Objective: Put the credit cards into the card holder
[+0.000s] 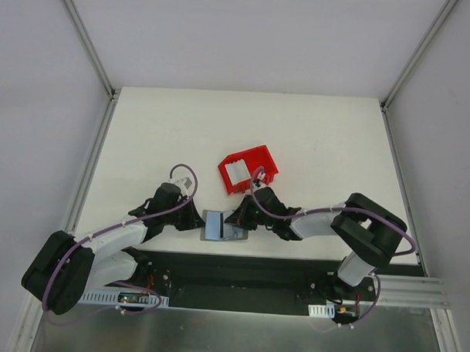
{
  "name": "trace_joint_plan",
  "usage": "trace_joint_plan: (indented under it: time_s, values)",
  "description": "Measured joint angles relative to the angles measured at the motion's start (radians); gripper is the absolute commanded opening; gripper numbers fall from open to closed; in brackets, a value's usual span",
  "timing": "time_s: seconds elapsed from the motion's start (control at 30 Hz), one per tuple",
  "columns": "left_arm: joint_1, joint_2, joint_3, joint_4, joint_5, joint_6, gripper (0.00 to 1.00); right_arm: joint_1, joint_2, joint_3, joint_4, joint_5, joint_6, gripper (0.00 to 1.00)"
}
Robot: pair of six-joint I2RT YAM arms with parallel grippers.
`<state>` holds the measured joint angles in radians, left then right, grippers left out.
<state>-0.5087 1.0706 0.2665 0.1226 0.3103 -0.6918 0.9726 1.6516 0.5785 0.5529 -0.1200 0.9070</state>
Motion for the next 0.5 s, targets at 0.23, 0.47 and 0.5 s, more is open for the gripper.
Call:
trace_joint_plan:
  time_s: [0.23,0.47,0.5]
  values:
    - [0.000,0.001,0.000,0.002,0.000,0.000,0.00,0.005,-0.022,-0.016,-0.014,0.042,0.009,0.00]
    - [0.000,0.001,0.000,0.003,0.000,0.000,0.00,0.005,-0.052,-0.019,-0.066,0.067,0.006,0.01]
    - [0.000,0.001,0.000,0.004,0.000,0.000,0.00,0.005,-0.051,-0.016,-0.068,0.065,0.006,0.00]
